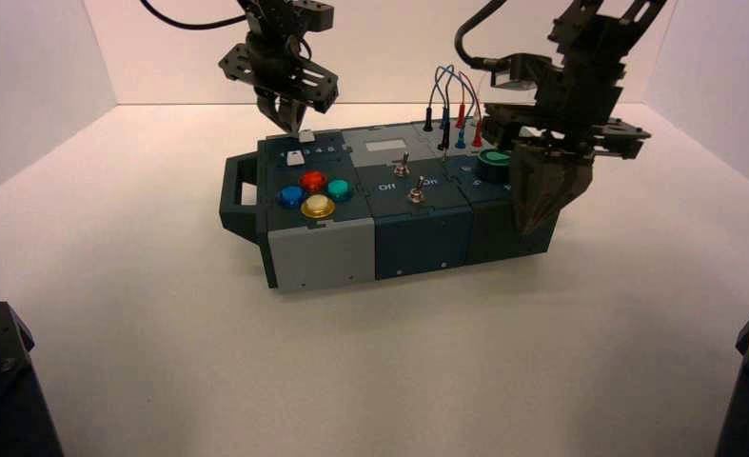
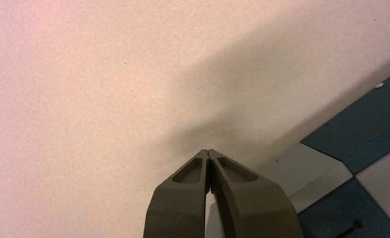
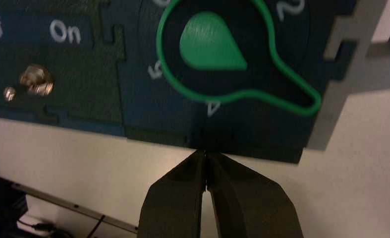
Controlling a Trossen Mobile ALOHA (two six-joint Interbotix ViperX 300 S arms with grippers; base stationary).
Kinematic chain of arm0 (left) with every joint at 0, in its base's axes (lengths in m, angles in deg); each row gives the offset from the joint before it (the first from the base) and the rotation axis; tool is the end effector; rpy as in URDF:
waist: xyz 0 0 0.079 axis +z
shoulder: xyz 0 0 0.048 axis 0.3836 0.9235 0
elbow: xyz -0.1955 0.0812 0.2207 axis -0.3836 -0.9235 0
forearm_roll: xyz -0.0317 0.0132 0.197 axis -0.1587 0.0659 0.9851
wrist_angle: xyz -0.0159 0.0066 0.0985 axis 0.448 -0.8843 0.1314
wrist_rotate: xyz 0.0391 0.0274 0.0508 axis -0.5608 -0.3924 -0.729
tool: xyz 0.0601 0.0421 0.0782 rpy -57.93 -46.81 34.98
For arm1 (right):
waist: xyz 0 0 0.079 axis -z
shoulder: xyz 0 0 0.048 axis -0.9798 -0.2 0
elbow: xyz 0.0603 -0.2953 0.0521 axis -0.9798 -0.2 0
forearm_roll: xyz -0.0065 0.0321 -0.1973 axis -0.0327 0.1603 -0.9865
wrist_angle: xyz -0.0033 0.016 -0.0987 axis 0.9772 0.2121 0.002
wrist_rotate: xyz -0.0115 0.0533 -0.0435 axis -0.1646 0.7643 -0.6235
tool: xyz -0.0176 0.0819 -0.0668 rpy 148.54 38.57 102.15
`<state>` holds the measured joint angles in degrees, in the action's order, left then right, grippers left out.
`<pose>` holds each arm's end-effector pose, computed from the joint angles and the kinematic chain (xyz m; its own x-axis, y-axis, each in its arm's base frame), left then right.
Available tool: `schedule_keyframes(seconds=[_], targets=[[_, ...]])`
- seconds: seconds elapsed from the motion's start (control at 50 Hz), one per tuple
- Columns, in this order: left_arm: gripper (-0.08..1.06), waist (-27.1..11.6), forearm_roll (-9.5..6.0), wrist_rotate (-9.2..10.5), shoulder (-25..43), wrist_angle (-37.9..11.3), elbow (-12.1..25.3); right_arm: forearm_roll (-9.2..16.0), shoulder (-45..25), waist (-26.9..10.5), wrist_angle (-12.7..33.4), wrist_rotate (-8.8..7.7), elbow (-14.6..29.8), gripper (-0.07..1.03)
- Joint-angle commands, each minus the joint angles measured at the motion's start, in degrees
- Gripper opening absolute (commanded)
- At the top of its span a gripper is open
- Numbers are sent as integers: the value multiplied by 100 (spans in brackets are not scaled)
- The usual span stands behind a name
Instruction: Rotate the box counterclockwise.
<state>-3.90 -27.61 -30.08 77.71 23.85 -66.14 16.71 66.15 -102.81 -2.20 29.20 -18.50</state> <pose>0.4186 -0.1764 0.0113 0.4098 -0.0238 -0.9119 0.4345 0.8841 0.1721 0.2226 0.1350 0.0139 -0.0801 0.1574 -0.9843 -0.2349 0.9566 0.1721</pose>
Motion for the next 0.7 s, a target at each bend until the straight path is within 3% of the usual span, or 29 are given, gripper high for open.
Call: schedule_keyframes(seconds=[0.02,0.7], targets=[[-3,-105,18,-9,-123,26,26,26,-53,-18,-105,9,132,-2],[-3,-352,9,-167,-167,-193,-202,-18,-272,97,-466,9,290,-2]])
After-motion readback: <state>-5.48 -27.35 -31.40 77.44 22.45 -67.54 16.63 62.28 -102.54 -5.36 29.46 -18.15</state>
